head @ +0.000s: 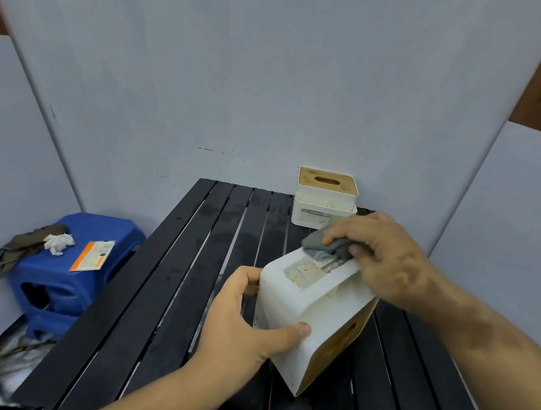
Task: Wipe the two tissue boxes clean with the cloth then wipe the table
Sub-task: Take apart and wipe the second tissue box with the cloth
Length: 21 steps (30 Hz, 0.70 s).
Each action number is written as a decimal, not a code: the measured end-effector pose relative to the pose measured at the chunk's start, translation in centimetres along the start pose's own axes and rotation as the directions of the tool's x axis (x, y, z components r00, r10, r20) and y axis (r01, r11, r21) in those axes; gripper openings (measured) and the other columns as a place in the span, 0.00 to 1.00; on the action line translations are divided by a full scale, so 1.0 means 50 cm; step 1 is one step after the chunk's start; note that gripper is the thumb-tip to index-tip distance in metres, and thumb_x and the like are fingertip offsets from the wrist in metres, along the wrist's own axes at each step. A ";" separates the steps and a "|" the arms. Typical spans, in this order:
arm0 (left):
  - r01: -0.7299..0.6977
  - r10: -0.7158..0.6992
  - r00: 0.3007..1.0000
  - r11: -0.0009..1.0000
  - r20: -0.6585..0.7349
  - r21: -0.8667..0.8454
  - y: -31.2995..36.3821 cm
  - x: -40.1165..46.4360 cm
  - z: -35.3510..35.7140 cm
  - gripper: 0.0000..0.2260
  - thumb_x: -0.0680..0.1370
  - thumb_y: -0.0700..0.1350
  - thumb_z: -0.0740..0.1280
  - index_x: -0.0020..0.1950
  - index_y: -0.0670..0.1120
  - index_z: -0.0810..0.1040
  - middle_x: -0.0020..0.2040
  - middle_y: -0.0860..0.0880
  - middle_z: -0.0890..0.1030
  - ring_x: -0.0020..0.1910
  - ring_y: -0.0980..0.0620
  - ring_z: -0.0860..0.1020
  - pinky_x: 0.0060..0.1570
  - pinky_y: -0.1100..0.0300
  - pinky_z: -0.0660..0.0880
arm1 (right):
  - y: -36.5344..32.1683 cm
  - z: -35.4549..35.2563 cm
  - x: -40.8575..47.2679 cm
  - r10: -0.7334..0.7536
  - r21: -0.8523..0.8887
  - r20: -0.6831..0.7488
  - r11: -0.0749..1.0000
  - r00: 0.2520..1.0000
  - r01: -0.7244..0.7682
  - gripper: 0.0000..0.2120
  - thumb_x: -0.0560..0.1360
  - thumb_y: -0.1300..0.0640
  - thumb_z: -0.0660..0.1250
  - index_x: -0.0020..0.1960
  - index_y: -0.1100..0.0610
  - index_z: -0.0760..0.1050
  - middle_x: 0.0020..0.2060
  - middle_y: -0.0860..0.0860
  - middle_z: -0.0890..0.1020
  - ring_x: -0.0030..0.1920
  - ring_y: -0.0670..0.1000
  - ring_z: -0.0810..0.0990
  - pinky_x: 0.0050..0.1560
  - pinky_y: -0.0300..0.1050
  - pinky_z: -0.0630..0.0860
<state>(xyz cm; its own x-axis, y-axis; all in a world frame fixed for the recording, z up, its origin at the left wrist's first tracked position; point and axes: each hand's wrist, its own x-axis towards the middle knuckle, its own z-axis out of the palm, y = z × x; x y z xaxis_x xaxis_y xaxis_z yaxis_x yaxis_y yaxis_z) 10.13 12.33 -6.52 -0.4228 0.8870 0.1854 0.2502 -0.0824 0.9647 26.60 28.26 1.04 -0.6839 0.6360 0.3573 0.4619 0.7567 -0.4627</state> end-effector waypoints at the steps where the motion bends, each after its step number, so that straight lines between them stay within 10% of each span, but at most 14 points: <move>1: -0.005 0.005 1.000 1.000 -0.007 -0.004 0.000 0.001 0.001 0.26 0.60 0.43 0.86 0.53 0.53 0.79 0.50 0.60 0.83 0.52 0.63 0.78 0.45 0.79 0.68 | -0.037 0.009 -0.009 -0.095 -0.083 0.030 0.992 0.995 0.097 0.25 0.72 0.69 0.62 0.49 0.38 0.78 0.53 0.38 0.82 0.54 0.50 0.72 0.57 0.53 0.73; 5: -0.021 0.021 1.000 0.999 0.001 -0.028 -0.002 0.005 0.001 0.24 0.61 0.44 0.86 0.49 0.56 0.78 0.47 0.55 0.84 0.48 0.59 0.81 0.47 0.70 0.72 | -0.109 0.029 -0.046 -0.349 -0.106 0.162 0.924 0.923 0.367 0.22 0.65 0.55 0.54 0.53 0.42 0.78 0.52 0.35 0.82 0.48 0.55 0.75 0.45 0.57 0.75; 11: 0.020 -0.020 0.999 1.000 -0.027 -0.006 -0.004 0.002 0.003 0.27 0.60 0.47 0.86 0.52 0.56 0.78 0.52 0.59 0.84 0.54 0.63 0.79 0.47 0.78 0.69 | 0.022 0.002 -0.034 -0.120 -0.165 -0.070 0.980 0.990 0.107 0.34 0.71 0.72 0.61 0.61 0.35 0.71 0.52 0.19 0.74 0.52 0.50 0.70 0.55 0.60 0.74; 16: -0.019 0.018 0.999 1.000 -0.048 -0.007 -0.009 0.002 0.007 0.25 0.59 0.46 0.86 0.49 0.58 0.78 0.49 0.56 0.84 0.49 0.60 0.80 0.46 0.70 0.73 | -0.093 0.038 -0.070 -0.375 -0.183 0.021 0.910 0.927 0.373 0.23 0.65 0.60 0.55 0.54 0.41 0.77 0.54 0.31 0.80 0.46 0.53 0.74 0.43 0.56 0.74; 21: 0.019 -0.017 0.998 1.000 -0.061 0.017 -0.010 0.002 0.007 0.27 0.59 0.48 0.86 0.51 0.56 0.77 0.51 0.58 0.84 0.52 0.62 0.79 0.47 0.75 0.70 | 0.043 0.001 -0.057 -0.207 -0.096 -0.087 0.975 0.975 0.199 0.34 0.66 0.79 0.62 0.53 0.41 0.80 0.57 0.30 0.80 0.56 0.54 0.76 0.56 0.59 0.75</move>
<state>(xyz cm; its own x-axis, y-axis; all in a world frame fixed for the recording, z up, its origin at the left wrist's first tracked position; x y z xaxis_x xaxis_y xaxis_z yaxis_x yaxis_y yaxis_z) 10.27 12.64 -7.02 -0.4791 0.8592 0.1795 0.2573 -0.0581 0.9646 29.52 28.06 -1.04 -0.7132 0.4763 0.5142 0.3690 0.8789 -0.3023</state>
